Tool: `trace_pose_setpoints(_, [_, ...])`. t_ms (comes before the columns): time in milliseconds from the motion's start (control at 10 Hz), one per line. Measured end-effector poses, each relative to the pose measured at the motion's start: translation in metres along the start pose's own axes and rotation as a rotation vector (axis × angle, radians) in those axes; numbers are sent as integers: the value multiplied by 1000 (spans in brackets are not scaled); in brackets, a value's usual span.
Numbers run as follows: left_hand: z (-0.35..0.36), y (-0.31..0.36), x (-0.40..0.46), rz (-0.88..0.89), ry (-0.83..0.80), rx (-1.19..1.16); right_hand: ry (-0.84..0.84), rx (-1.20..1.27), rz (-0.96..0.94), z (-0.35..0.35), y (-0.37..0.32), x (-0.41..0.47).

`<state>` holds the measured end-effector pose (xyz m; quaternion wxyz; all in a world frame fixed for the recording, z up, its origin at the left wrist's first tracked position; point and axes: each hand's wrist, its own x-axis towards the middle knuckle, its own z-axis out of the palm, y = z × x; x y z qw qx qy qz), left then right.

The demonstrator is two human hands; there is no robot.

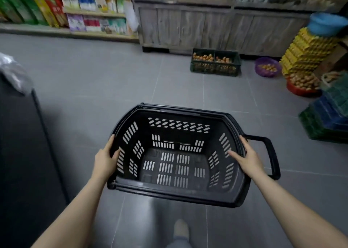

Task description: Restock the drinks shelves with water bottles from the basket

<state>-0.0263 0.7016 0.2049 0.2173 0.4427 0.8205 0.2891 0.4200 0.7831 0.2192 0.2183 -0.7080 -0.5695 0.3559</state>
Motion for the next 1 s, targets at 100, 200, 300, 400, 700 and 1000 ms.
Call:
trace_pose_setpoints(100, [38, -23, 59, -69, -8, 40, -80, -19, 30, 44, 0, 72])
trace_pose_setpoints(200, [84, -58, 115, -93, -5, 66, -98, -39, 67, 100, 18, 131])
trace_pose_setpoints(300, [140, -107, 161, -114, -23, 116, -105, -83, 91, 166, 54, 180])
trace_pose_setpoints(400, [196, -161, 197, -133, -16, 137, -107, -102, 106, 230, 96, 219])
trace_pose_setpoints(700, [286, -264, 232, -138, 40, 137, -17, -151, 16, 339, 162, 281])
trace_pose_setpoints(1000, [233, -153, 217, -186, -224, 371, -384, -263, 184, 256, 106, 245])
